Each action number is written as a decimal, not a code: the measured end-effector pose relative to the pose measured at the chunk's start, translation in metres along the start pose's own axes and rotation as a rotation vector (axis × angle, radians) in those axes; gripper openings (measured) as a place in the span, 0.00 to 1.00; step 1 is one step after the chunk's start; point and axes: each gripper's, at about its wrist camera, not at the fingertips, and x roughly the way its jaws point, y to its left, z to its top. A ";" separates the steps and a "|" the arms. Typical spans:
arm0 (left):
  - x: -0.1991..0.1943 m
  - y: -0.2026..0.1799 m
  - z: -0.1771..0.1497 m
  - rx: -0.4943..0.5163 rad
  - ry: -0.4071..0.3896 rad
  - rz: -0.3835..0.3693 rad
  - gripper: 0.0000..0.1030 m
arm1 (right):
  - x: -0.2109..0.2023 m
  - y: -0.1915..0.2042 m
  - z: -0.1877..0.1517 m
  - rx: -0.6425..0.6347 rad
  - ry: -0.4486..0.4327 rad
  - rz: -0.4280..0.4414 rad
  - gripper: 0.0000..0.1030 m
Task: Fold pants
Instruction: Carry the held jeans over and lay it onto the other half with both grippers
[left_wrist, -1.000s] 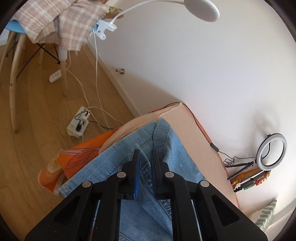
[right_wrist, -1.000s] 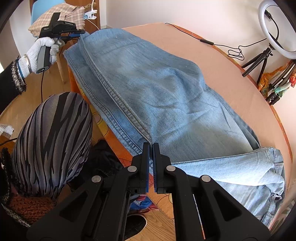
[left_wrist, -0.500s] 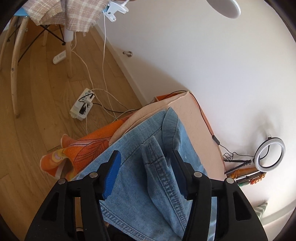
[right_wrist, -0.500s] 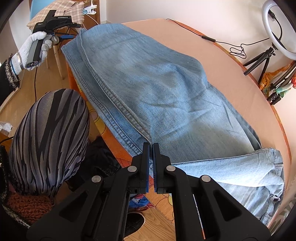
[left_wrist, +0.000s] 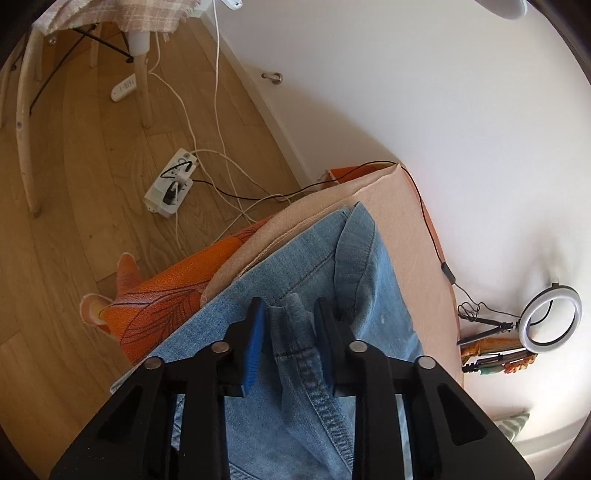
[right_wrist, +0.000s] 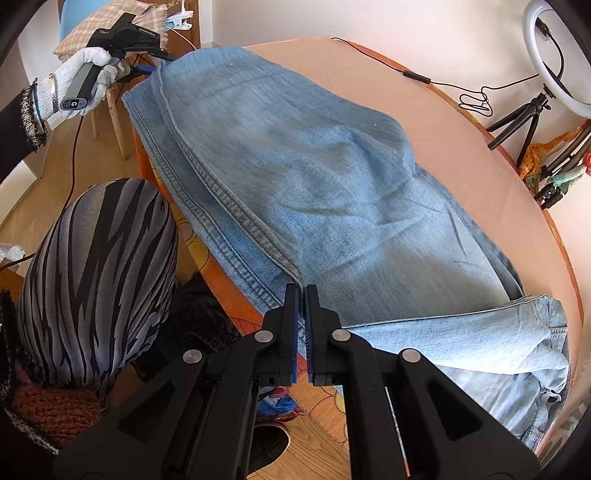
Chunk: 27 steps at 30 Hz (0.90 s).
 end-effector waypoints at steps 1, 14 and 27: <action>0.000 0.001 -0.001 0.009 -0.013 -0.007 0.10 | 0.000 0.000 0.000 0.001 -0.002 0.000 0.04; -0.058 0.008 -0.028 0.098 -0.255 -0.038 0.05 | -0.004 0.001 -0.002 -0.004 -0.009 -0.007 0.04; -0.061 0.024 -0.039 0.154 -0.287 0.007 0.04 | -0.017 0.000 0.005 -0.023 -0.038 -0.053 0.04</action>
